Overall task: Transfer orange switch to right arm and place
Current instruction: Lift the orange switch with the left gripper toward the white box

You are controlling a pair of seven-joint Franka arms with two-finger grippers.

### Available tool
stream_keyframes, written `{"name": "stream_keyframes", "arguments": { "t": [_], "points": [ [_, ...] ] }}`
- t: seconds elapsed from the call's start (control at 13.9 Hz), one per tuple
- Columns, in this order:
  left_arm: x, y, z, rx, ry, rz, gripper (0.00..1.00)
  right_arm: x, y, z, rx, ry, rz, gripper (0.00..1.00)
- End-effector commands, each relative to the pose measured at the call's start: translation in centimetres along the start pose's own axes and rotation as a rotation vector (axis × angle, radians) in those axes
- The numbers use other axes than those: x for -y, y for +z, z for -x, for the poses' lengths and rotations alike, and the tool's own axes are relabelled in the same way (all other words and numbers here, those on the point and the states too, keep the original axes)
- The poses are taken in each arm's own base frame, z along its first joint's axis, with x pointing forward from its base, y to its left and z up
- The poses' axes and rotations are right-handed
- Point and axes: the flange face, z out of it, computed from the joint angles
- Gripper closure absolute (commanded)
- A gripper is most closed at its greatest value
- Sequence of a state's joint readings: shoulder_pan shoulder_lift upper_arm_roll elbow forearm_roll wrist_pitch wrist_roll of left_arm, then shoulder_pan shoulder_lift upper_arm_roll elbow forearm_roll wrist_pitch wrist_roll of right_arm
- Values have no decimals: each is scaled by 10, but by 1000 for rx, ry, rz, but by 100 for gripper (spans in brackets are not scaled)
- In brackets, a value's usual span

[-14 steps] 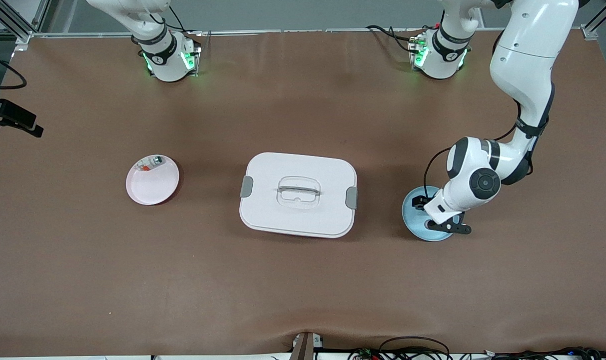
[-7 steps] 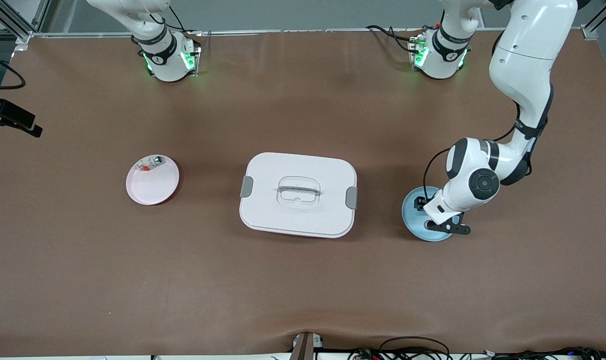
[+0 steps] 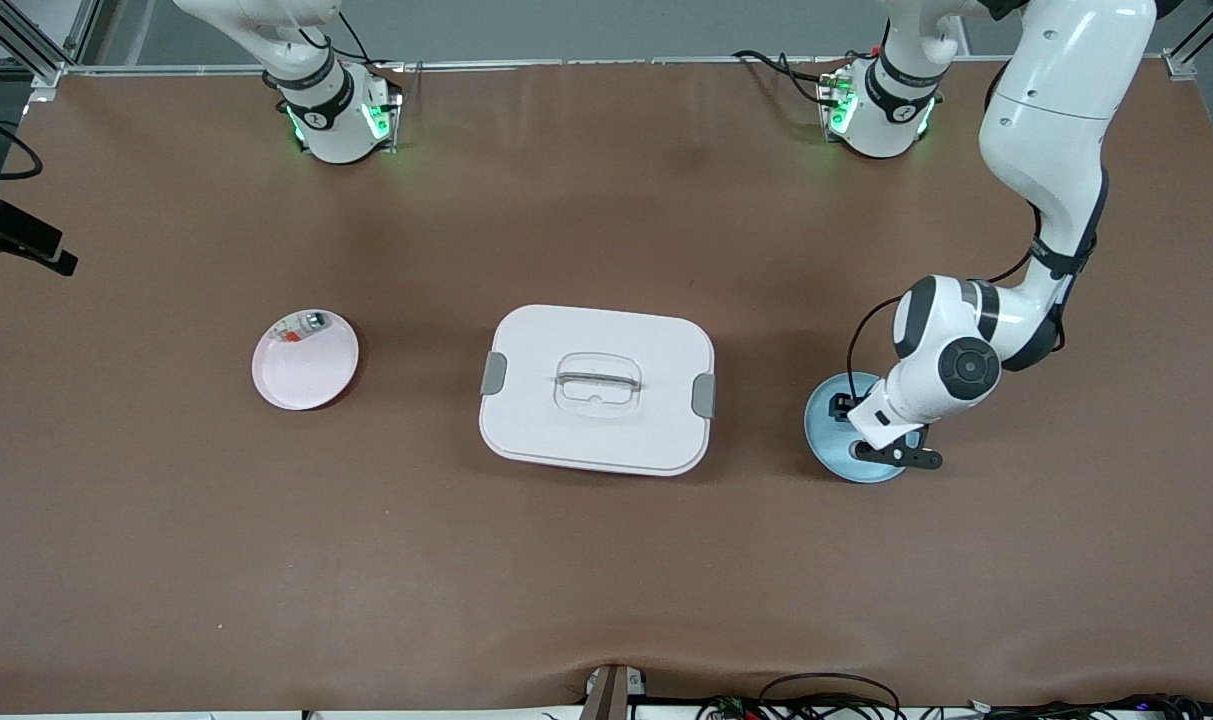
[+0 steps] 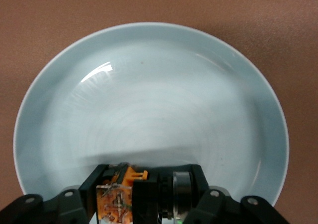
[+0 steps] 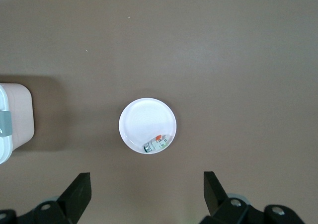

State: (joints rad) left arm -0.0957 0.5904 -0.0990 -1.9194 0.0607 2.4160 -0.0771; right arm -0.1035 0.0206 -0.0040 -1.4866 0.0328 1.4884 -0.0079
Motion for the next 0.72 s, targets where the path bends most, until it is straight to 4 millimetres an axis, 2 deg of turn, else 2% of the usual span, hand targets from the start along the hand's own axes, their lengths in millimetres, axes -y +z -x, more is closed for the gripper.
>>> {"name": "stream_keyframes", "arguments": {
  "t": [0.0,0.43,0.65],
  "points": [
    [15,-37,6,38,-26,-6,65,-6,-1,2,-7,15,-26,0],
    [9,-112,20,109,-146,90,65,-5,-4,-2,-43,11,-25,0],
    [0,-171,20,154,-333,131,65,-12,-6,-4,-52,22,-23,0]
  ]
}}
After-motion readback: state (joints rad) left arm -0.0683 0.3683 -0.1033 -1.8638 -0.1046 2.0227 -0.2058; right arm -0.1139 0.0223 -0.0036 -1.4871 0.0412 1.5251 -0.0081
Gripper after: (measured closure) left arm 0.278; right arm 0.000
